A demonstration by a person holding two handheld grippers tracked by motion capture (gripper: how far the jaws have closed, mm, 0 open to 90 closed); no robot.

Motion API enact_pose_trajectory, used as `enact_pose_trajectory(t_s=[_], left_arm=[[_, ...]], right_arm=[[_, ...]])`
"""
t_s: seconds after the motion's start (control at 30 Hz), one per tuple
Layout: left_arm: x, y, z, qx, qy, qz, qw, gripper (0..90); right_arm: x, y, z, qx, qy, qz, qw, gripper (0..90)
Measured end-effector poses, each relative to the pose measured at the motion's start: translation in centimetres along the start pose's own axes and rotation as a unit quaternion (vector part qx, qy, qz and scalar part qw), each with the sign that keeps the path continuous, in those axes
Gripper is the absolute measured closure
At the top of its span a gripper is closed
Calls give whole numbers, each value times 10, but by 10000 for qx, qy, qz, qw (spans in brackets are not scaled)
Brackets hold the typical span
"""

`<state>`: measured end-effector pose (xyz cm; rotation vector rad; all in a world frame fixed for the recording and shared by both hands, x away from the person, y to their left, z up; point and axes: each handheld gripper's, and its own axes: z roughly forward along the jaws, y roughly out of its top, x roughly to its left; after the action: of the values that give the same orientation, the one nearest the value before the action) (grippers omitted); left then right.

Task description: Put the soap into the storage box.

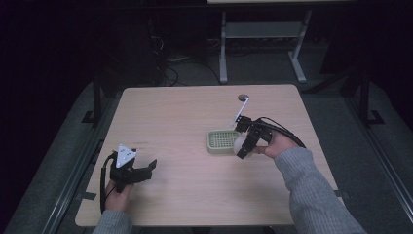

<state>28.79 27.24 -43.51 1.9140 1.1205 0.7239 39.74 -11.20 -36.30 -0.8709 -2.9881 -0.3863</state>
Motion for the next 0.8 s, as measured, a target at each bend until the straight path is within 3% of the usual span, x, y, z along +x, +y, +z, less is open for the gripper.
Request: enact_pose_trajectory(t_s=[0.8], left_arm=[[2,0,-1,-10,12,-16,10000,148]], right_arm=[[-10,36,8,168,64,-85,9998,233]])
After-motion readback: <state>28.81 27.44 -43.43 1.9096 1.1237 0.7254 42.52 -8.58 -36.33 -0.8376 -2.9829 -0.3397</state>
